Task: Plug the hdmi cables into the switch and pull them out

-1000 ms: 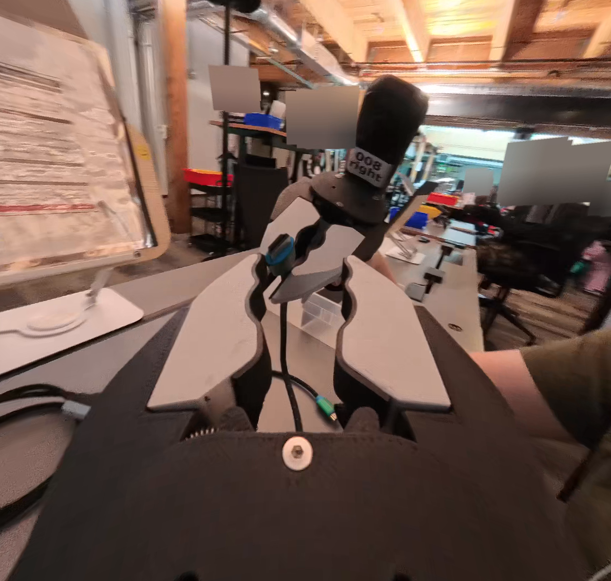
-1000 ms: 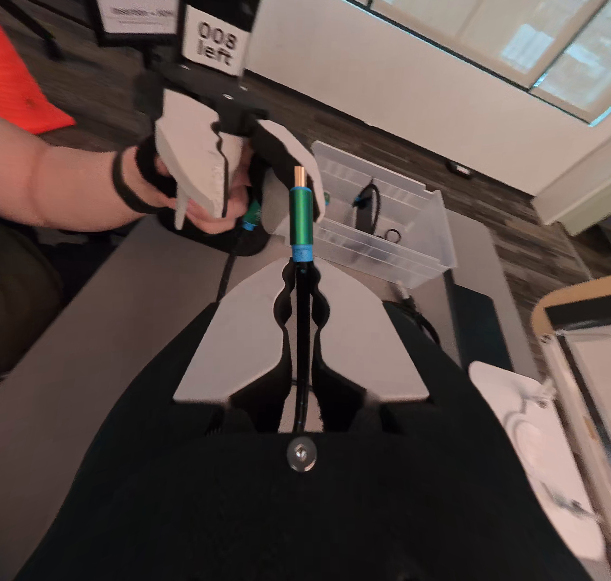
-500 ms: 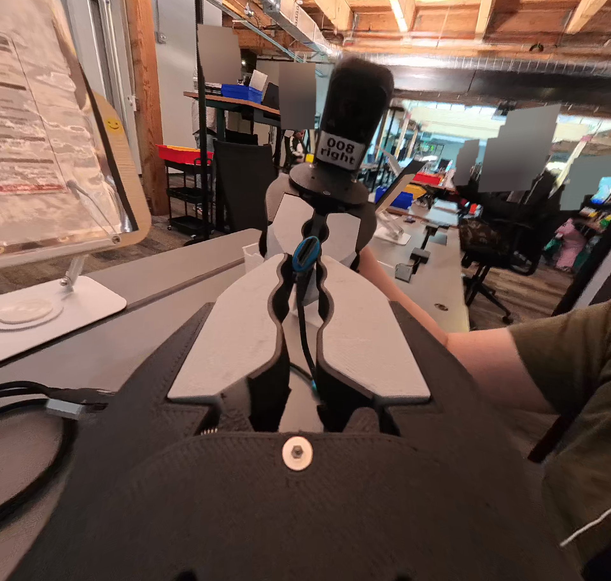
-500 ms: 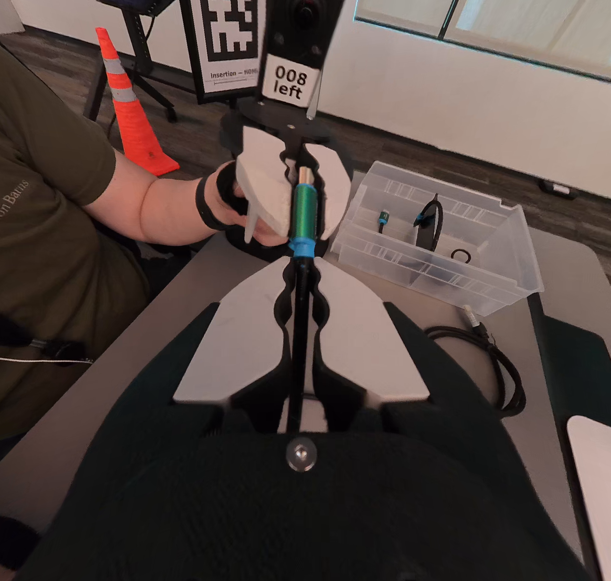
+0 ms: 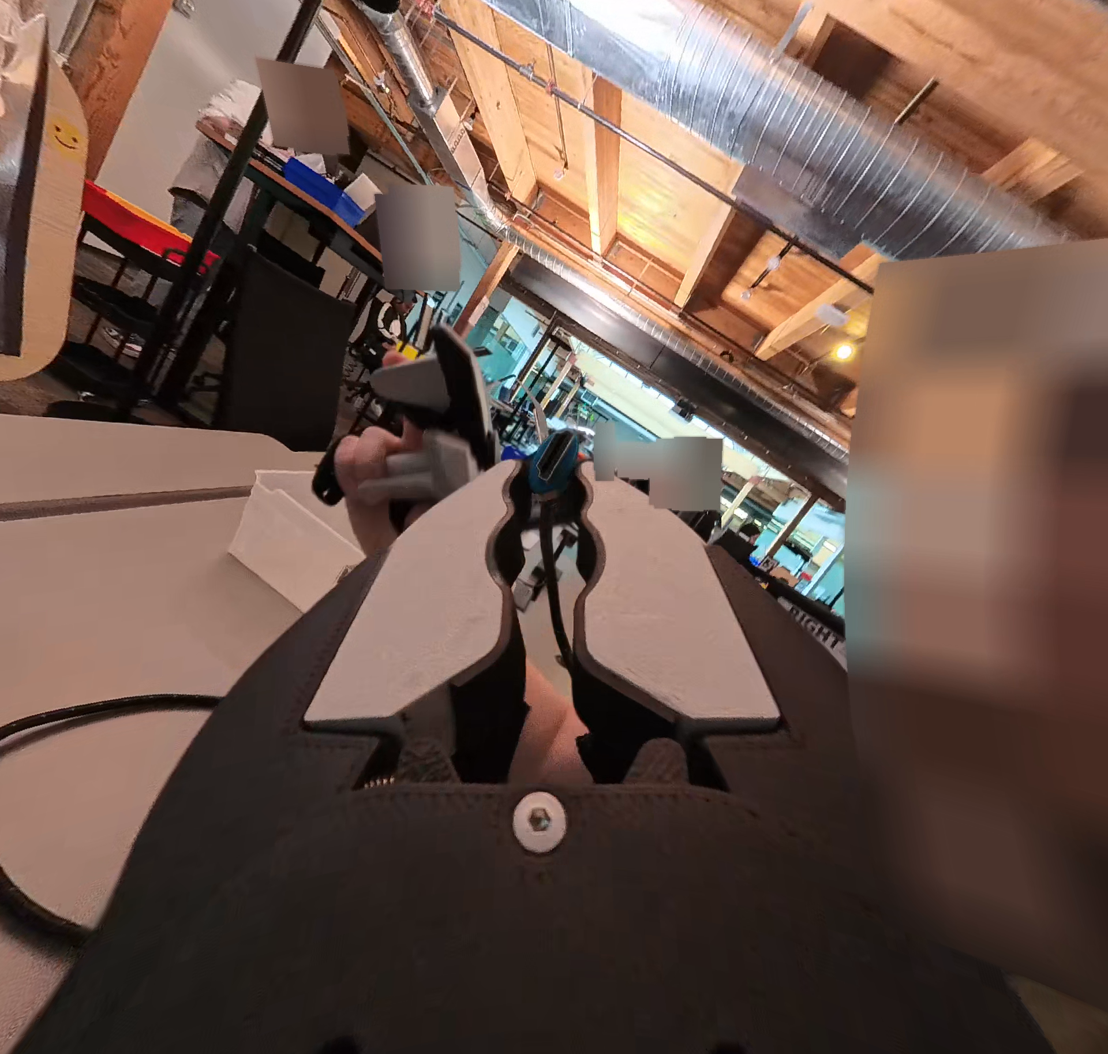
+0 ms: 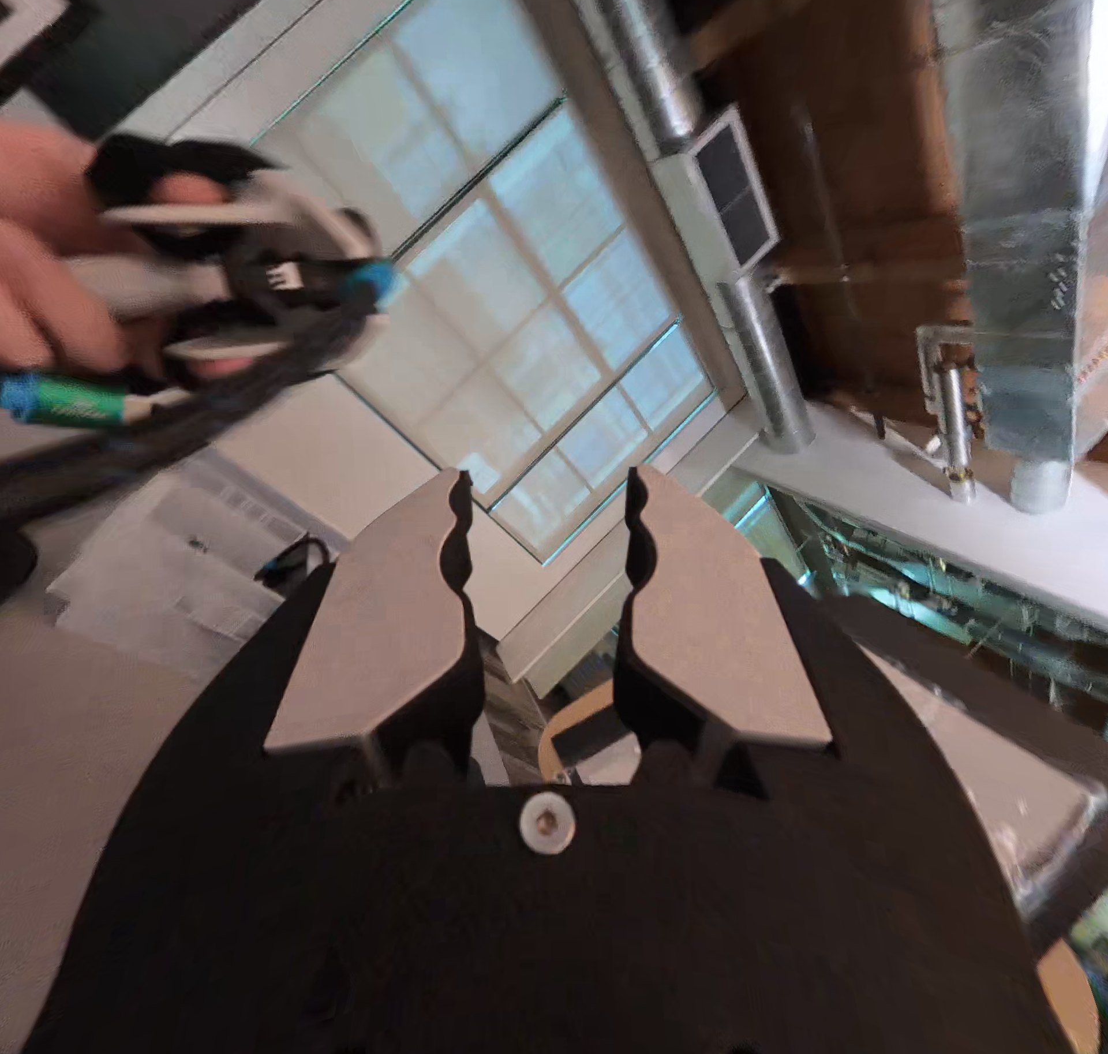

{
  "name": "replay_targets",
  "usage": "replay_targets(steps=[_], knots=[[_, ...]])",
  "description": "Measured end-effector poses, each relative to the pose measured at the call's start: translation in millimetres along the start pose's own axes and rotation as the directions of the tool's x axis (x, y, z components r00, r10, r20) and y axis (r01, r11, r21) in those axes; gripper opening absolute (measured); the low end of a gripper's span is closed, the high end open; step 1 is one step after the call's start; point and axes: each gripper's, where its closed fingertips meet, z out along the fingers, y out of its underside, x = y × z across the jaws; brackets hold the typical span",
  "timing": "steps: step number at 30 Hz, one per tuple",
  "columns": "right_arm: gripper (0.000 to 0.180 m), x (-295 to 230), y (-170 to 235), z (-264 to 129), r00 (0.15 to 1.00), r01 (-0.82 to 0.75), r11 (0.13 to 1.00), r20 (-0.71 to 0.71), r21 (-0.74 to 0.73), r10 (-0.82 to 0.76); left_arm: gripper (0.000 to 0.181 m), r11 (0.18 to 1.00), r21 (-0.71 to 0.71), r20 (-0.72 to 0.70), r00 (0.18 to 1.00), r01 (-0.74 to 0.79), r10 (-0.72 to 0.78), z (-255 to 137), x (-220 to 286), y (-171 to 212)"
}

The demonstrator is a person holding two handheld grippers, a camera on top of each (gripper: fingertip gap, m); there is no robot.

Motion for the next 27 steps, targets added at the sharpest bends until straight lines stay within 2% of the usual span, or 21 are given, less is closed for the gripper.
replay_targets(steps=[3, 5, 9, 16, 27], knots=[[0.044, -36, -21, 16, 0.997, 0.038, 0.996, 0.062, 0.085, -0.043, 0.012, 1.000, 0.026, 0.059, 0.998, -0.001, -0.001, -2, -11, -5], [0.034, -50, -34, 20, 0.992, 0.035, 0.992, 0.112, 0.121, -0.049, 0.011, 0.999, 0.032, 0.068, 0.997, 0.027, -0.029, -4, -16, -6], [0.019, -60, -38, 22, 0.976, 0.152, 0.985, 0.143, 0.084, -0.163, 0.011, 0.994, 0.040, 0.092, 0.990, 0.101, -0.104, -7, -28, -3], [0.016, -62, -11, 26, 0.936, 0.322, 0.943, 0.180, -0.085, -0.303, 0.011, 0.990, 0.066, 0.139, 0.981, 0.124, -0.132, -14, -40, -4], [0.011, -64, -7, 27, 0.936, 0.326, 0.941, 0.172, -0.091, -0.308, 0.012, 0.989, 0.049, 0.137, 0.980, 0.138, -0.144, -12, -42, 4]])
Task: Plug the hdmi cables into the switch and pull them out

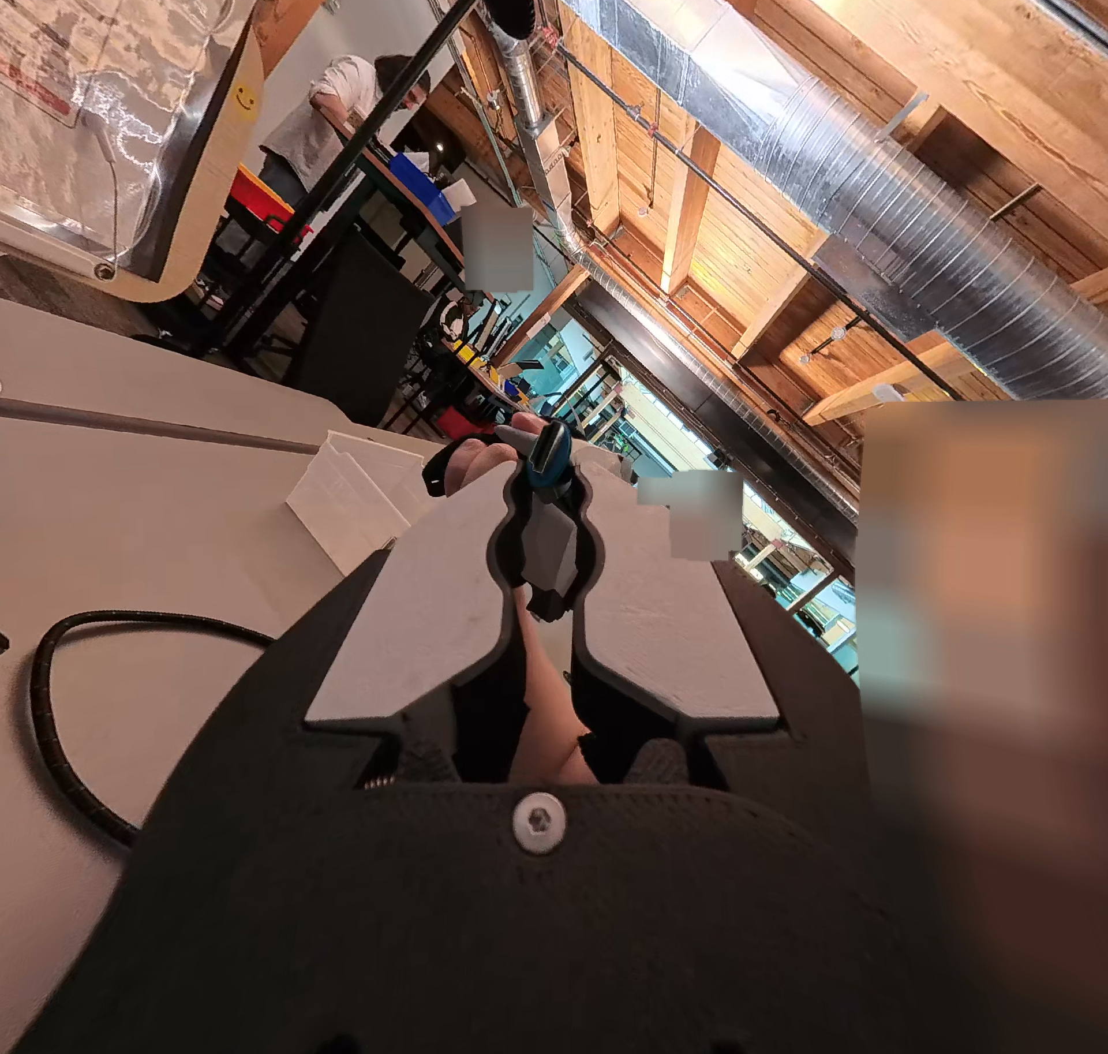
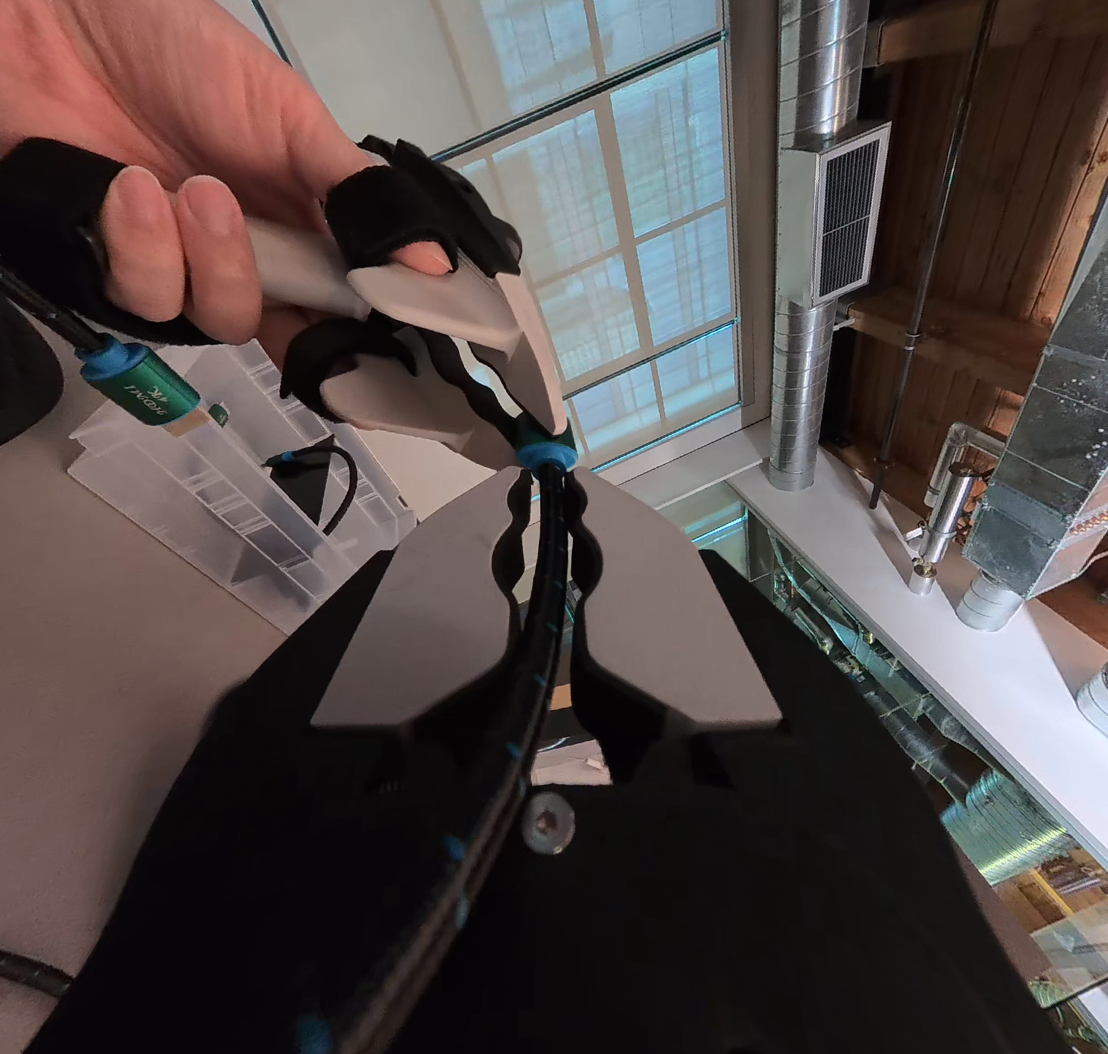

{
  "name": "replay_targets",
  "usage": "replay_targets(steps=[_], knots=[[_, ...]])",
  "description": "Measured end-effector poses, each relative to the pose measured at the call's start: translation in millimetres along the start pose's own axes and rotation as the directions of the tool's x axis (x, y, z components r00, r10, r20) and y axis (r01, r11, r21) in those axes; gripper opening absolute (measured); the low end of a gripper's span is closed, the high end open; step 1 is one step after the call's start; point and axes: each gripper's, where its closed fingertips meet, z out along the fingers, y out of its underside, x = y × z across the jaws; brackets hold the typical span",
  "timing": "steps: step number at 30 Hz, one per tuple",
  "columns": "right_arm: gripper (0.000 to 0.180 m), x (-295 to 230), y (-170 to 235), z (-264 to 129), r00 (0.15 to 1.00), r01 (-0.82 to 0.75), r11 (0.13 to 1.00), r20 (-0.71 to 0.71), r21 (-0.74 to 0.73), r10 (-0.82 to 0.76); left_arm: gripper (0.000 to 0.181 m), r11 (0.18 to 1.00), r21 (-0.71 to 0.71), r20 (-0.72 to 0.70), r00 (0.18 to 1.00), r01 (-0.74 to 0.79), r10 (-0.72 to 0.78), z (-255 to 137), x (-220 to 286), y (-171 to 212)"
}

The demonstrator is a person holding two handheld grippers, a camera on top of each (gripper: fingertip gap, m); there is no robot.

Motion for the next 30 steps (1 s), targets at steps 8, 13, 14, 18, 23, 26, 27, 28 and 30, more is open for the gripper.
replay_targets(steps=[8, 13, 14, 18, 23, 26, 27, 28, 30], knots=[[0.012, -3, 0, 2, 1.000, -0.008, 1.000, 0.001, 0.006, 0.008, 0.012, 1.000, -0.007, 0.006, 1.000, 0.003, -0.003, -2, -3, 0], [0.009, -8, -7, 4, 0.999, -0.036, 0.999, 0.023, 0.034, 0.036, 0.011, 1.000, -0.015, 0.012, 1.000, 0.024, -0.024, -1, -6, 3], [0.009, -8, -6, 5, 0.999, -0.028, 1.000, 0.032, 0.014, 0.028, 0.012, 1.000, -0.015, 0.011, 1.000, 0.026, -0.026, -2, -7, 3], [0.012, -6, -5, 3, 1.000, 0.015, 1.000, 0.014, 0.001, -0.015, 0.012, 0.999, -0.015, -0.002, 1.000, 0.029, -0.029, -1, -6, 4], [0.014, -4, 2, 2, 1.000, -0.005, 1.000, 0.018, -0.022, 0.005, 0.011, 1.000, -0.012, 0.007, 1.000, 0.013, -0.013, -1, -6, 3], [0.012, -4, 2, 2, 1.000, -0.022, 1.000, 0.014, -0.016, 0.022, 0.011, 1.000, -0.013, 0.006, 1.000, 0.013, -0.013, 0, -5, 2], [0.012, -4, 2, 2, 1.000, -0.025, 1.000, 0.016, -0.017, 0.025, 0.011, 1.000, -0.013, 0.010, 1.000, 0.008, -0.008, 0, -6, 2], [0.013, -4, 2, 2, 1.000, -0.023, 1.000, 0.015, -0.012, 0.023, 0.011, 1.000, -0.015, 0.008, 1.000, 0.009, -0.008, 0, -6, 2], [0.013, -4, 3, 2, 1.000, -0.024, 1.000, 0.015, -0.015, 0.024, 0.012, 1.000, -0.017, 0.011, 1.000, 0.012, -0.012, 1, -6, 2]])
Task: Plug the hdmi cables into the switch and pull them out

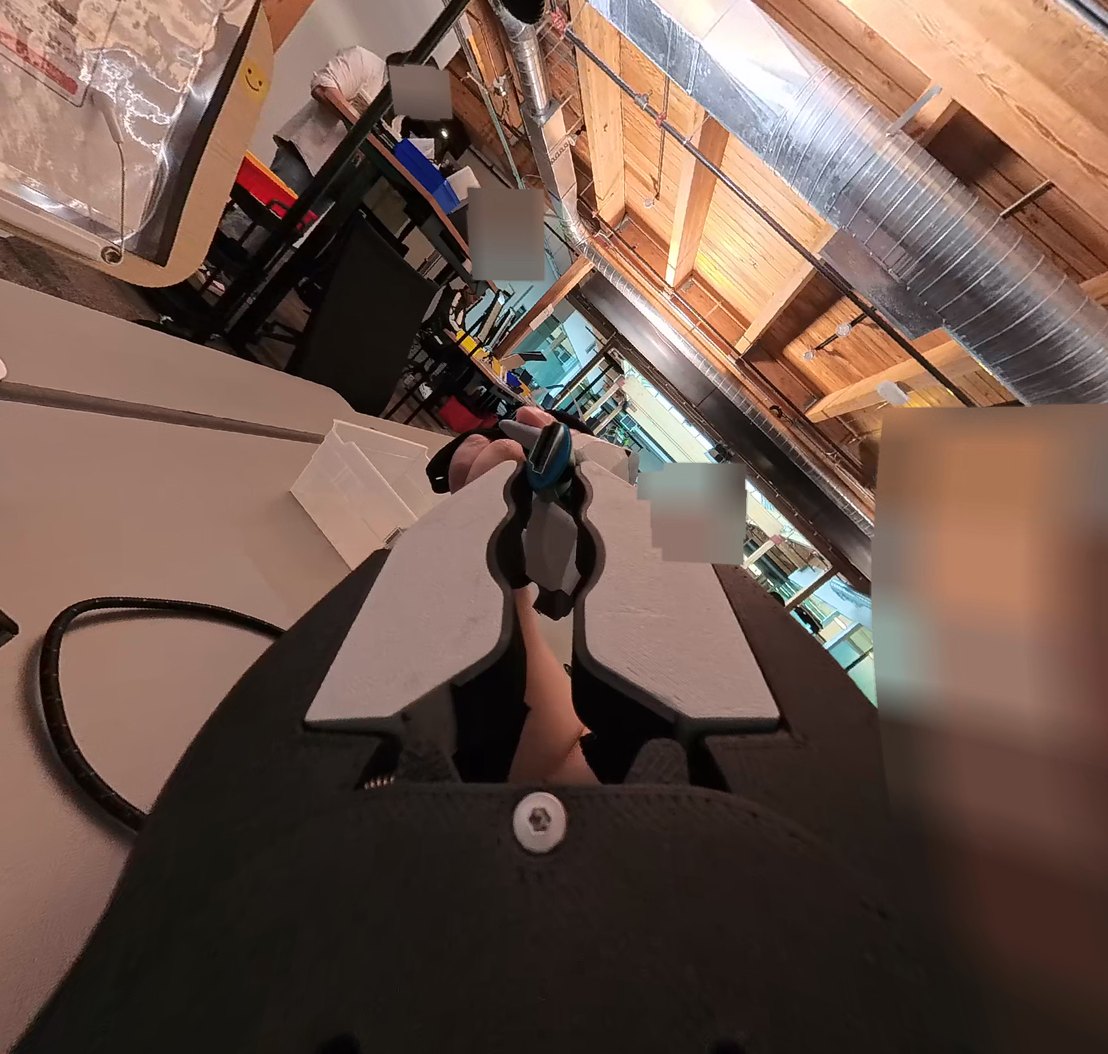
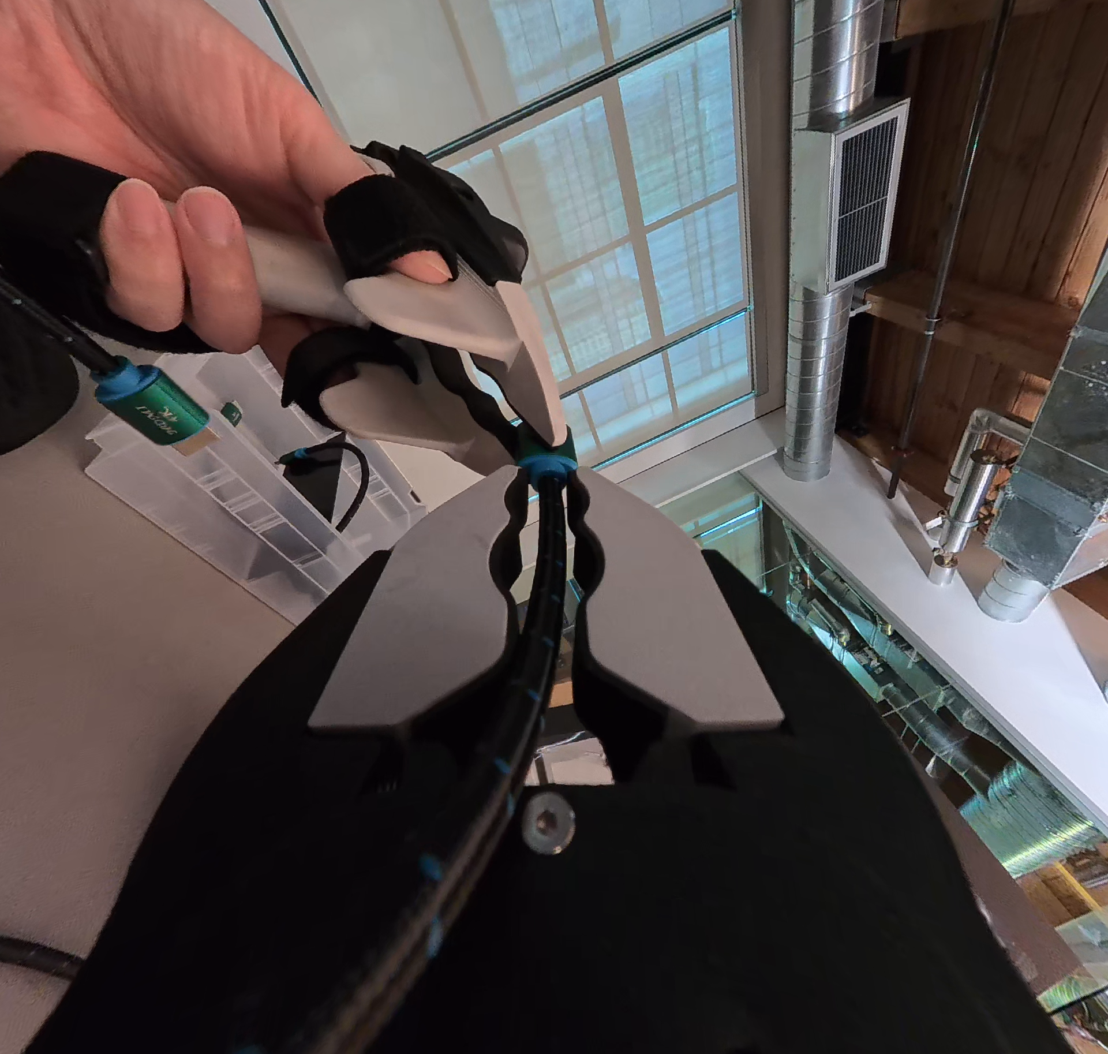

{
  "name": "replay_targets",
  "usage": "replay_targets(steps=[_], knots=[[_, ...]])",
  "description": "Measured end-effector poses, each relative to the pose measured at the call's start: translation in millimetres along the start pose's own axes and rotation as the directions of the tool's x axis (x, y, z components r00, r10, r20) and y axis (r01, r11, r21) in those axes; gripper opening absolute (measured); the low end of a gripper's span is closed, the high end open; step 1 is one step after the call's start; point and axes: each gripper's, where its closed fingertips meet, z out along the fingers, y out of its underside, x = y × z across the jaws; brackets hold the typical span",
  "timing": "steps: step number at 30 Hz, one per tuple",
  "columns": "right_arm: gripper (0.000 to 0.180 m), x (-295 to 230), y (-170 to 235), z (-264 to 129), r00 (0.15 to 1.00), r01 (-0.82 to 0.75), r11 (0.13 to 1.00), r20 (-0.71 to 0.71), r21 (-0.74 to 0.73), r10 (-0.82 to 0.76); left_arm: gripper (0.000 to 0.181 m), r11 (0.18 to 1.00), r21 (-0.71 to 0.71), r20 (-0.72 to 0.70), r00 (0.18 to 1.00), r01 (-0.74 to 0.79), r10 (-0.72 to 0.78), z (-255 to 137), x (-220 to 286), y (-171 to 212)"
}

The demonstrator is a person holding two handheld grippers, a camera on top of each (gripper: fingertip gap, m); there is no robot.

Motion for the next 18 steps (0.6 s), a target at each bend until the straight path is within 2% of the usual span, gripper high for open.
replay_targets(steps=[9, 12, 17, 18], knots=[[0.012, -4, 5, 2, 1.000, -0.026, 0.999, 0.014, -0.023, 0.027, 0.012, 1.000, 0.001, 0.002, 1.000, 0.022, -0.022, -1, -6, 1], [0.012, -3, 5, 1, 1.000, -0.013, 0.999, 0.007, -0.039, 0.014, 0.014, 0.999, -0.021, 0.029, 0.998, -0.048, 0.049, 0, -7, 1], [0.012, 7, 8, -6, 1.000, -0.018, 0.999, -0.011, -0.041, 0.017, 0.054, 0.973, 0.013, 0.052, 0.971, -0.232, 0.231, -6, 16, -17], [0.012, 8, 11, -8, 1.000, -0.023, 0.998, -0.004, -0.054, 0.022, 0.054, 0.960, 0.030, 0.064, 0.959, -0.278, 0.275, -11, 21, -23]])
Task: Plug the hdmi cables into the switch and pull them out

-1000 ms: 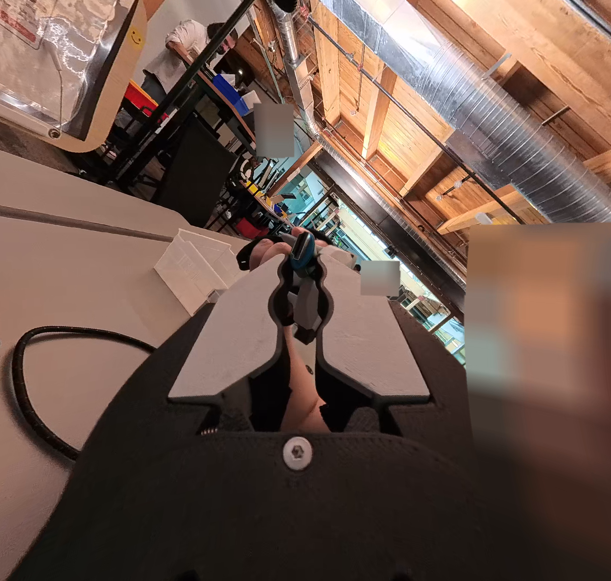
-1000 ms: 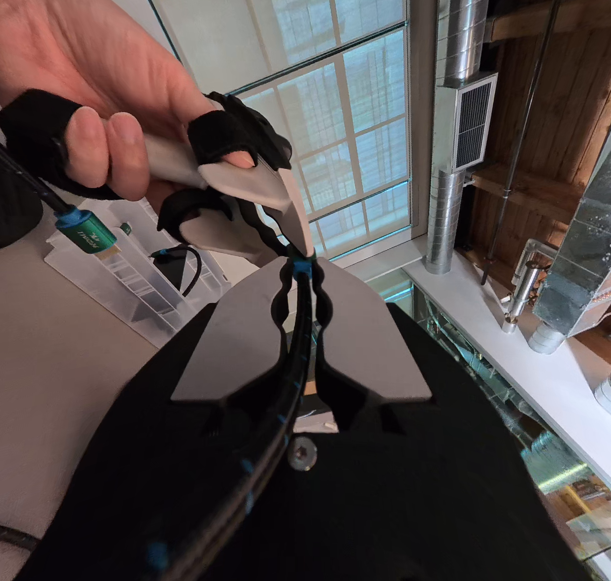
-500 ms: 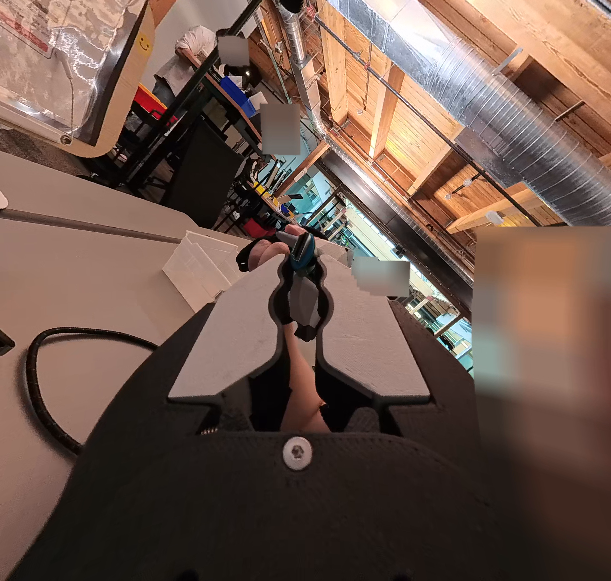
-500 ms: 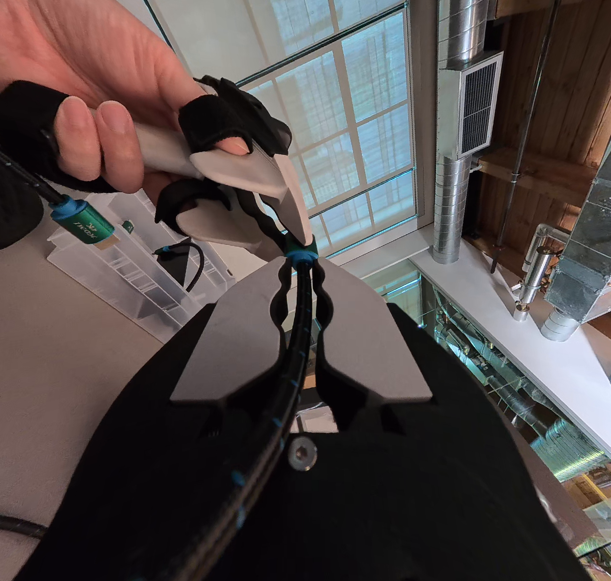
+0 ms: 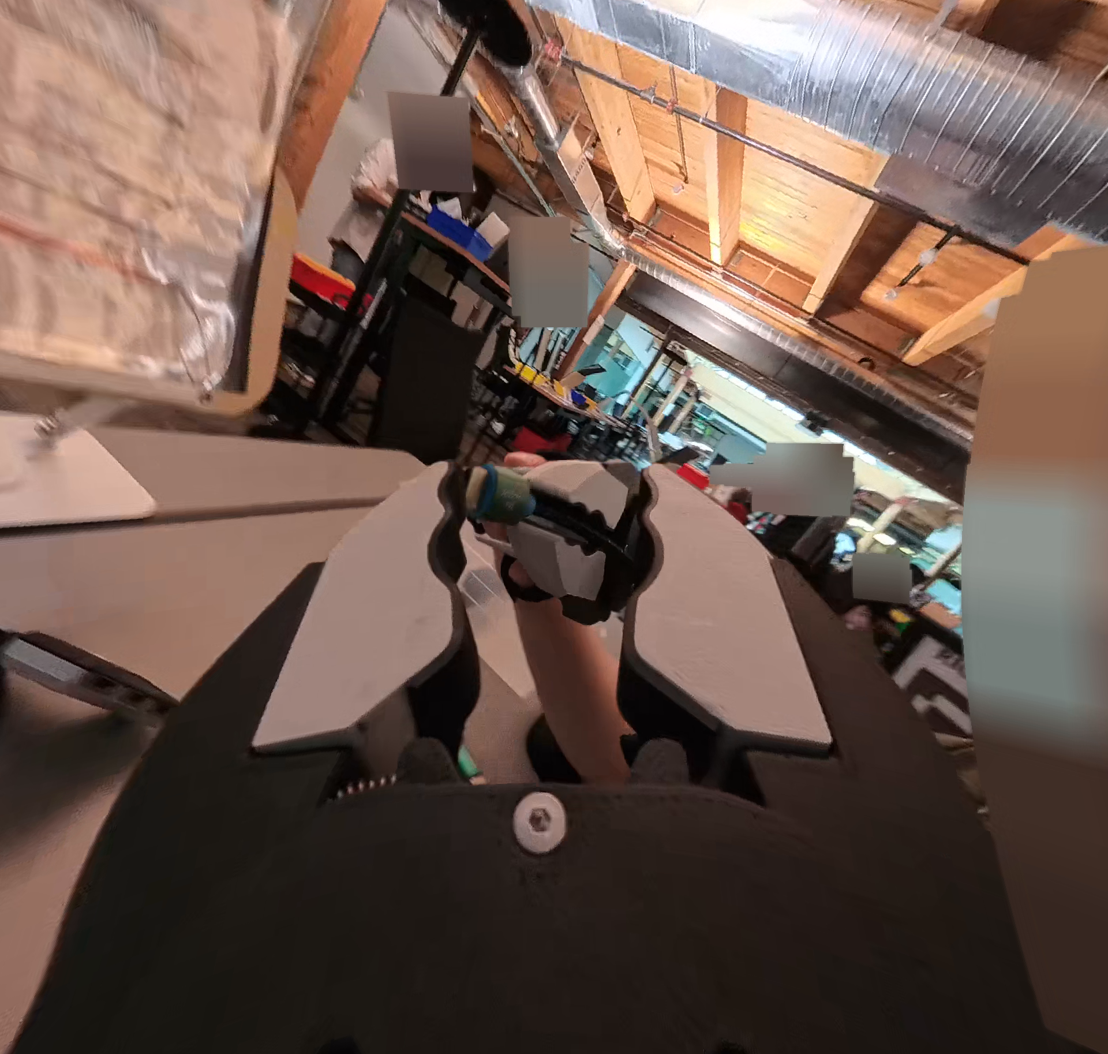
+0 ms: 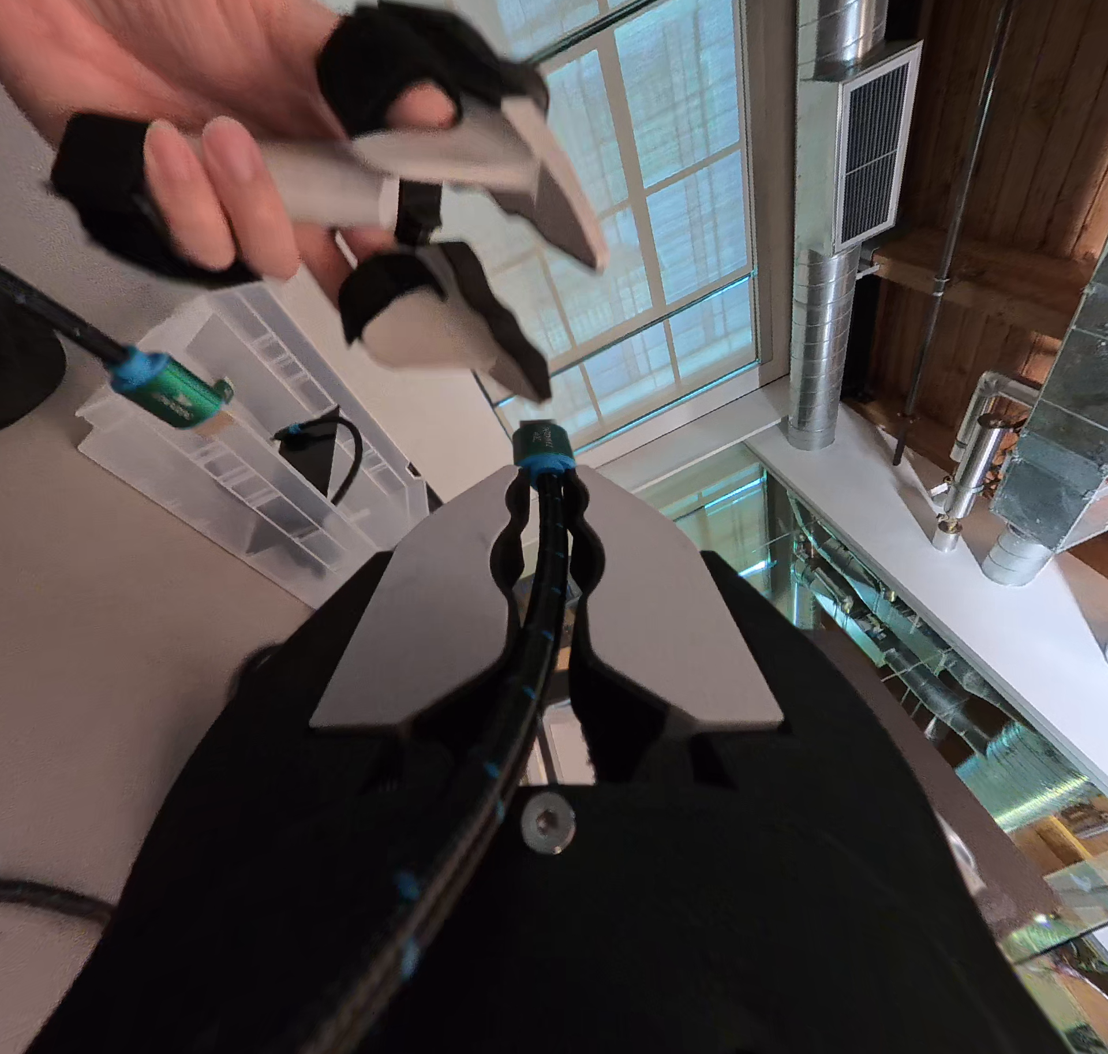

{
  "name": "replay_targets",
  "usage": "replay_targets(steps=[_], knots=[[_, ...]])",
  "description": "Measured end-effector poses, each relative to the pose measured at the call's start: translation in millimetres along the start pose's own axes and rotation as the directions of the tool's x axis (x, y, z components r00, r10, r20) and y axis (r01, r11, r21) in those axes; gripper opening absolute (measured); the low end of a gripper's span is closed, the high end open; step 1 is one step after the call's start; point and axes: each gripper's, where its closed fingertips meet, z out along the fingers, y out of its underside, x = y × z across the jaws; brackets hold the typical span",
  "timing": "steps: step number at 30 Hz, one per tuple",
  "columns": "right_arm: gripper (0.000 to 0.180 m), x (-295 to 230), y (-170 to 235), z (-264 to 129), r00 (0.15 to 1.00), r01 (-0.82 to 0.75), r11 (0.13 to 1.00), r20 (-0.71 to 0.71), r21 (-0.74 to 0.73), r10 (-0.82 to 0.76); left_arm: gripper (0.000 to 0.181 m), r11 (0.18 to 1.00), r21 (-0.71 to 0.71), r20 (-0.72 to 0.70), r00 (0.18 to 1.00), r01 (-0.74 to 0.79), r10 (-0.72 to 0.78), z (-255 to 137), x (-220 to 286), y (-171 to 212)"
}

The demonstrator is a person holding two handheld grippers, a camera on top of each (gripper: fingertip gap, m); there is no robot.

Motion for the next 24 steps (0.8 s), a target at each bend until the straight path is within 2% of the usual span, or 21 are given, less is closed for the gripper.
replay_targets(steps=[3, 6, 9, 11, 13, 17, 19, 21, 22, 24], knots=[[0.012, 7, 10, -6, 1.000, -0.013, 1.000, -0.001, -0.025, 0.013, 0.055, 0.991, 0.094, 0.048, 0.995, -0.091, 0.086, -21, 5, -28], [0.012, 17, 21, -17, 0.998, -0.056, 0.997, 0.016, -0.050, 0.057, 0.053, 0.977, 0.158, 0.160, 0.980, -0.142, 0.116, -44, -15, -46], [0.012, 32, 26, -34, 0.994, -0.107, 0.993, 0.017, -0.051, 0.108, 0.052, 0.977, 0.142, 0.270, 0.956, -0.158, 0.116, -55, -58, -40], [0.012, 45, 27, -46, 0.992, -0.124, 0.991, 0.000, -0.057, 0.125, 0.051, 0.986, 0.127, 0.272, 0.960, -0.109, 0.071, -53, -83, -24], [0.012, 55, 27, -59, 0.991, -0.136, 0.988, -0.009, -0.068, 0.136, 0.047, 0.998, 0.027, 0.283, 0.958, -0.063, 0.053, -41, -105, 5], [0.012, 74, 18, -81, 0.988, -0.151, 0.986, -0.039, -0.065, 0.149, 0.052, 0.938, -0.298, 0.296, 0.917, -0.177, 0.267, -6, -131, 64], [0.012, 82, 12, -90, 0.987, -0.151, 0.987, -0.057, -0.054, 0.148, 0.055, 0.867, -0.409, 0.235, 0.885, -0.285, 0.402, 10, -138, 75], [0.012, 89, 5, -98, 0.987, -0.147, 0.988, -0.073, -0.046, 0.143, 0.057, 0.729, -0.532, 0.137, 0.806, -0.430, 0.576, 21, -148, 80], [0.012, 91, 3, -101, 0.987, -0.142, 0.989, -0.083, -0.042, 0.139, 0.059, 0.628, -0.595, 0.077, 0.742, -0.501, 0.665, 23, -156, 82], [0.012, 96, -2, -107, 0.987, -0.137, 0.990, -0.095, -0.037, 0.133, 0.064, 0.370, -0.700, -0.073, 0.576, -0.611, 0.814, 24, -177, 85]])
